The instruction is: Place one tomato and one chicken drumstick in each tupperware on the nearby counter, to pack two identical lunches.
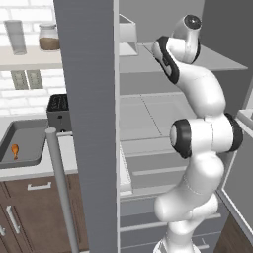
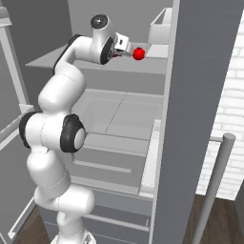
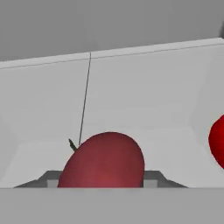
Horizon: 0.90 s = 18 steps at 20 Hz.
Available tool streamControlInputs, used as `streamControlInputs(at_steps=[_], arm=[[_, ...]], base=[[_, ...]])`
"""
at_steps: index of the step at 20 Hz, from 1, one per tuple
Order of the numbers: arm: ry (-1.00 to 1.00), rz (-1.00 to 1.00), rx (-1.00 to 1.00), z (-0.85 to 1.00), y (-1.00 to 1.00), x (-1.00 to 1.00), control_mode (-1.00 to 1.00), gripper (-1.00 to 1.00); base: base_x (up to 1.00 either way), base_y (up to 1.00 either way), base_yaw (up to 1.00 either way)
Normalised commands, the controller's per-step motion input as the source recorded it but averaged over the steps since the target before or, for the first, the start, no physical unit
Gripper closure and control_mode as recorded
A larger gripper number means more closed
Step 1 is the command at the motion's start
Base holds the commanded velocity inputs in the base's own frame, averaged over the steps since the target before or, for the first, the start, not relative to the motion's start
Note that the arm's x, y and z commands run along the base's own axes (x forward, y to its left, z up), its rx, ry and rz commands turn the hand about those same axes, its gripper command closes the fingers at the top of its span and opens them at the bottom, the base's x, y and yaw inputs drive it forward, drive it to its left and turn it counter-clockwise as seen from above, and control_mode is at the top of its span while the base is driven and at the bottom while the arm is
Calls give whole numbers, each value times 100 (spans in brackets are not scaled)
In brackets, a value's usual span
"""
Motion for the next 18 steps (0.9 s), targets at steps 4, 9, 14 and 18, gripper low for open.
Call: streamControlInputs(at_steps=[4,9,14,18], arm=[[-82,0,13,2,-2,-100,-100,100],[-73,0,21,0,0,-100,-100,100],[-29,0,19,40,0,-100,-100,100],[15,0,12,42,0,-100,-100,100]], base=[[0,0,0],[0,0,0],[0,0,0],[0,0,0]])
